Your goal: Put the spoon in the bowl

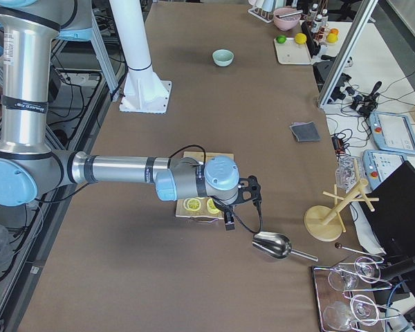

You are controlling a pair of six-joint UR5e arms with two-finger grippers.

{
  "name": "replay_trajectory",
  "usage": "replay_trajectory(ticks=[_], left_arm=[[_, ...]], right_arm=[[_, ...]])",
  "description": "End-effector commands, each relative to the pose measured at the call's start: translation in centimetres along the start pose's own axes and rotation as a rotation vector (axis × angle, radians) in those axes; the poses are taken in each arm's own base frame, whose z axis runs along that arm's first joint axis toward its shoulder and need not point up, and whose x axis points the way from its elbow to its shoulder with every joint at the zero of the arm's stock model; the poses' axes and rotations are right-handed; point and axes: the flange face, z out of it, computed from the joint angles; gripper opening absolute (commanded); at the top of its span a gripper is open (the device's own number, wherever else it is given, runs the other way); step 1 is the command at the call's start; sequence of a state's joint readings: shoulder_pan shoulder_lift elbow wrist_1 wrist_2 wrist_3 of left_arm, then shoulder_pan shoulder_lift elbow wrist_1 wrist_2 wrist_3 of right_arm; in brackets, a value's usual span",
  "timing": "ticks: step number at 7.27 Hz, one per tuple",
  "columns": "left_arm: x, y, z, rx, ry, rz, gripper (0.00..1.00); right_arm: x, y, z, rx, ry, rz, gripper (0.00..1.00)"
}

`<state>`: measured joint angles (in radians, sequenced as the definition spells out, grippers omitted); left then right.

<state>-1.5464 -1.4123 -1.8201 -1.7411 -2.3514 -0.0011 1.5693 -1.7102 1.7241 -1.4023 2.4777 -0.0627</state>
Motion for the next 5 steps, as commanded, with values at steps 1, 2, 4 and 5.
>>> replay_trajectory(ticks=[1,2,4,5], left_arm=[[0.8,0.0,-0.4,0.047,0.022,0.061,0.98],[2.1,0.1,0.4,0.066,0.041,0.064,0.98],[10.7,-2.1,5.1,0.012,0.096,0.025,0.94],[14.6,-2.3,7.1,0.003,0.129,-0.006,0.92]], right_arm=[[-1.8,-0.5,1.6,-0.025,-0.016,-0.049,1.0],[-2.2,-0.5,1.9,-0.023,-0.02,-0.058,1.0],[-3.2,-0.4,2.7,-0.027,-0.051,-0.085,1.0],[-4.1,-0.6,2.7,-0.024,-0.062,-0.058,1.0]])
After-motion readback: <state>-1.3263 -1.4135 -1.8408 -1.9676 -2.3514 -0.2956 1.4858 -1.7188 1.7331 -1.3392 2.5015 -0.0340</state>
